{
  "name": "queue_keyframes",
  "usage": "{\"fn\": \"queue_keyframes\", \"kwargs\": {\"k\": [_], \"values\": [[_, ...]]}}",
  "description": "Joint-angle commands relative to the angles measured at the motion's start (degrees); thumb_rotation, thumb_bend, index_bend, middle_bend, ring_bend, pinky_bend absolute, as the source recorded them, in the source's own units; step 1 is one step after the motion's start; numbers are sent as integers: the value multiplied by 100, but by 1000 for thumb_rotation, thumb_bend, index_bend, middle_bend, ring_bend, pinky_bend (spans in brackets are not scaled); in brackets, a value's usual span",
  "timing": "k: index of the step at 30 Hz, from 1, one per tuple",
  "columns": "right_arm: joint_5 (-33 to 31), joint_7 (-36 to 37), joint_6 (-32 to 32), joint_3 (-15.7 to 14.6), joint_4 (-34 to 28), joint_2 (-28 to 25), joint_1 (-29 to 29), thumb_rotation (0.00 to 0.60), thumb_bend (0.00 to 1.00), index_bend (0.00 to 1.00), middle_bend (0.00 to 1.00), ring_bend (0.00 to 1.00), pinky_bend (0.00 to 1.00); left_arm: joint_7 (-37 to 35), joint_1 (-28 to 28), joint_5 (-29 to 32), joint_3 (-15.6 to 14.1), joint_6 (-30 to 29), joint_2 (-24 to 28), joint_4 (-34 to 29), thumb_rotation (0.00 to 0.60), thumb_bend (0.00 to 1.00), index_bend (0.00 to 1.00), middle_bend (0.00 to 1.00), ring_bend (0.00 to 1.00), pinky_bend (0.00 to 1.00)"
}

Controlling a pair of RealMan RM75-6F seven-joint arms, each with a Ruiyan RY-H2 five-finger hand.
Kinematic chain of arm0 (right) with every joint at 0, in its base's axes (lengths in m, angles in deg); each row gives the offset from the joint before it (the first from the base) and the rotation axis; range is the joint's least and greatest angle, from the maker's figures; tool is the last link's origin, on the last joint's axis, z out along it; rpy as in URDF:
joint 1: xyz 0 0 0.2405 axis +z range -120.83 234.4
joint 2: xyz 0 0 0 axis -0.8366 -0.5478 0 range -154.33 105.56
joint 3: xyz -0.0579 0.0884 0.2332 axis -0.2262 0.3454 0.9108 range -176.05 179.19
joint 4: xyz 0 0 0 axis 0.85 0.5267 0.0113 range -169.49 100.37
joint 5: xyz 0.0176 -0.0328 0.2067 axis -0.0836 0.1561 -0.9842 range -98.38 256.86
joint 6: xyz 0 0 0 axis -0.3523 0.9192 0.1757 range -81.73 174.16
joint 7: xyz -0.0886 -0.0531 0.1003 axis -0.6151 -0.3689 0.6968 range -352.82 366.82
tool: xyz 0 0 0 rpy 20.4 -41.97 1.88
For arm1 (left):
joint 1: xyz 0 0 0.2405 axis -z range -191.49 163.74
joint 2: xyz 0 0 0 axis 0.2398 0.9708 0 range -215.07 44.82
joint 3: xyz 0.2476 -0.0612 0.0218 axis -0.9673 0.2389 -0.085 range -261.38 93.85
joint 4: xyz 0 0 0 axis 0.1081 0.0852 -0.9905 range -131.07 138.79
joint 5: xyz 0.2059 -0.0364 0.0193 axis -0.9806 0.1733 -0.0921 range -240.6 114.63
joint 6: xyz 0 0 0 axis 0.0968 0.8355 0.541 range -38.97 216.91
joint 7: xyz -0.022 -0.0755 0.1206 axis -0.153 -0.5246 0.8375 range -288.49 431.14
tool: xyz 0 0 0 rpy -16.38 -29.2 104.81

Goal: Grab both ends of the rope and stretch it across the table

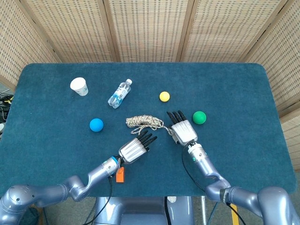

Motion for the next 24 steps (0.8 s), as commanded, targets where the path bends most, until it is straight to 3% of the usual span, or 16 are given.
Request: {"fn": "queue_keyframes", "kwargs": {"k": [1,24], "values": [[-9,5,-1,6,-8,-4,-9,600,537,688,0,0,0,36,5,2,-17,-19,-20,12,600,372,527,0,0,0],[-23,-108,-16,34,-96,-13,-19,600,536,690,0,0,0,312,8,316,5,11,-35,-11,600,436,601,0,0,0]]}}
